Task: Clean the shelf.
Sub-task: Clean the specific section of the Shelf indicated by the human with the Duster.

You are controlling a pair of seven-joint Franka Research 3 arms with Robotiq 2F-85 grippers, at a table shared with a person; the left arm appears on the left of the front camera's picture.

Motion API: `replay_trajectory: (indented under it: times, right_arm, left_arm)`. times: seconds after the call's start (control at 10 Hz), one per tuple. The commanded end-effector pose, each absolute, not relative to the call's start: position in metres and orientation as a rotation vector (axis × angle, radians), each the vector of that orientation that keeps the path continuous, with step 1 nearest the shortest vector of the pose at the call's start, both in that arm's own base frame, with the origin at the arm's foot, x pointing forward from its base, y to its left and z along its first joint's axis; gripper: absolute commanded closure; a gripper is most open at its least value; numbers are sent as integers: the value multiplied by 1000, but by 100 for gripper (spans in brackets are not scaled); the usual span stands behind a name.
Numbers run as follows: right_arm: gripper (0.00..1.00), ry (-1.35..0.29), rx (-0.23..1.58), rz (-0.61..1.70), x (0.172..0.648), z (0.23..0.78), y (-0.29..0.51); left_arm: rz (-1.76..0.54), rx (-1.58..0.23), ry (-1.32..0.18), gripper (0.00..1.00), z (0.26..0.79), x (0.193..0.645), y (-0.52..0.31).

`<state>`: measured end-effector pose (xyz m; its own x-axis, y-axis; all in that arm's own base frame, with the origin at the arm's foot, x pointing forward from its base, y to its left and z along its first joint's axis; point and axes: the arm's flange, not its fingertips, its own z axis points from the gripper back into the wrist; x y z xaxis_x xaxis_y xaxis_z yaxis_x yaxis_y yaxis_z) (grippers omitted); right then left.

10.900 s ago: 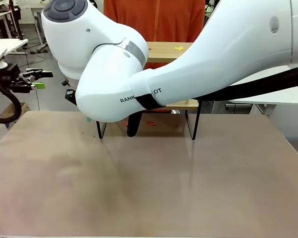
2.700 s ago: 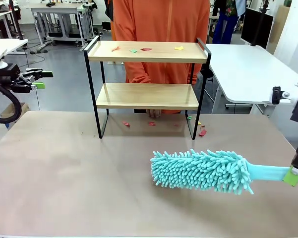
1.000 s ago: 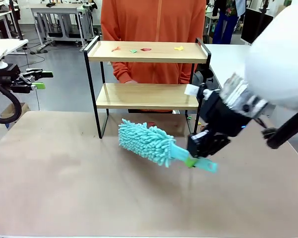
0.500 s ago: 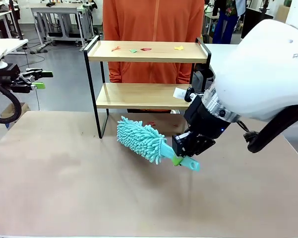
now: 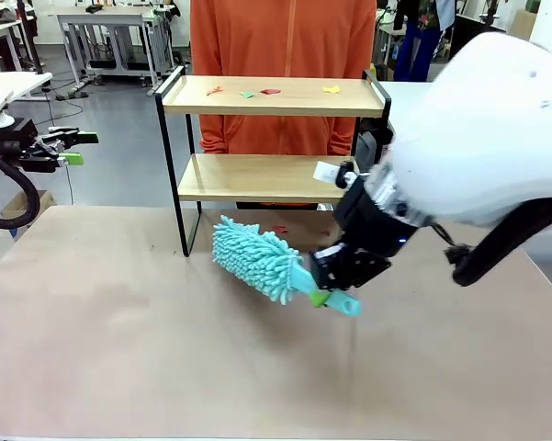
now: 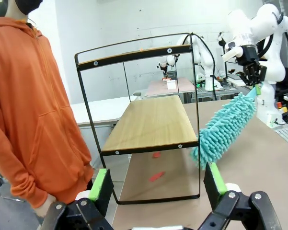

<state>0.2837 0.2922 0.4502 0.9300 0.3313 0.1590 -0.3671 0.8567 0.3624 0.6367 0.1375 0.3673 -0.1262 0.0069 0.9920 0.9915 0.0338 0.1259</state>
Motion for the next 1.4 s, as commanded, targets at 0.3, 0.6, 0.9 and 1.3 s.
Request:
replay_trajectory:
  times: [0.3,0.6,0.9,1.3]
  right_arm:
    - [87,-141,265,201,317,438,403]
    - [87,-214,225,145,325,430,445]
    - [87,-285,153,112,344,417,482]
    - [87,-207,150,237,361,409,490]
  left_arm:
    - [-1293,-1114,-1315,0,369,634,136]
    - [-1293,-1114,-1315,0,369,634,136]
    - [-1293,-1114,-1315,0,369,634,136]
    - [-1293,-1114,-1315,0,369,634,136]
